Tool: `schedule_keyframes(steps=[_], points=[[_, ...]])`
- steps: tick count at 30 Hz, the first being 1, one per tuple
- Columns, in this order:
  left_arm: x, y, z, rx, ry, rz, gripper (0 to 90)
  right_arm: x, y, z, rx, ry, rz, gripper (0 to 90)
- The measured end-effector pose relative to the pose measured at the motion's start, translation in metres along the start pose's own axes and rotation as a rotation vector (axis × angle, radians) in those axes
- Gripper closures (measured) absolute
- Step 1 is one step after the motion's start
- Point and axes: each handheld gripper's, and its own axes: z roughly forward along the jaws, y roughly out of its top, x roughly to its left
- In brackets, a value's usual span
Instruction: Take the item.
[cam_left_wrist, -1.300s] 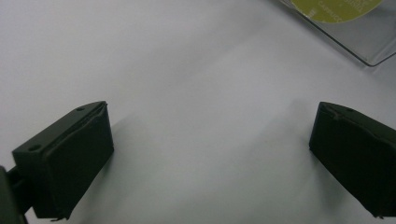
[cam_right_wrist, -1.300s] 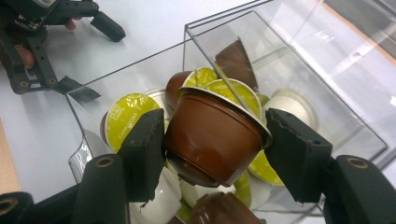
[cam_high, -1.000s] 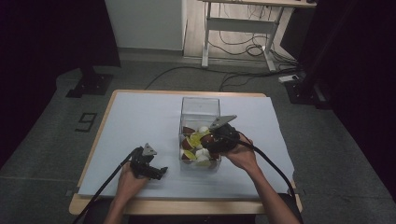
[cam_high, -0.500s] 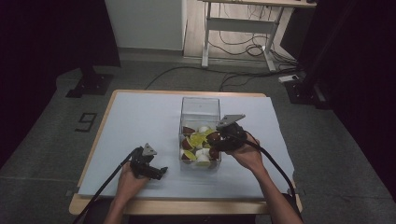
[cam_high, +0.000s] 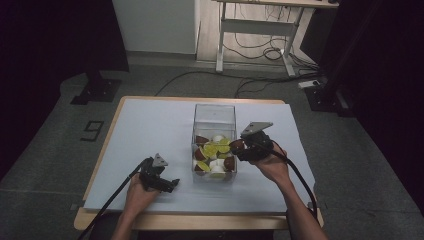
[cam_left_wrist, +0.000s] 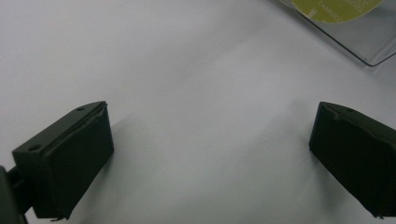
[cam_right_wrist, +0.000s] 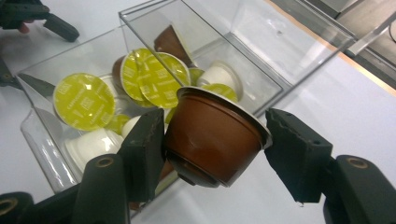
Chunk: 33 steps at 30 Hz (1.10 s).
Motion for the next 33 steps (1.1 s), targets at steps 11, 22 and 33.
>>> schedule_keyframes(steps=[11,22,33], points=[[0.0,0.0,0.0,0.0,0.0,0.0,0.0,-0.012,-0.011,-0.011,-0.009,-0.037,0.036,39.3],[0.0,0.0,0.0,0.001,-0.001,0.0,0.0,-0.028,-0.027,-0.02,-0.005,-0.08,0.079,39.3],[0.0,0.0,0.0,0.001,-0.001,0.0,0.0,-0.039,-0.044,-0.025,0.007,-0.112,0.112,39.3]])
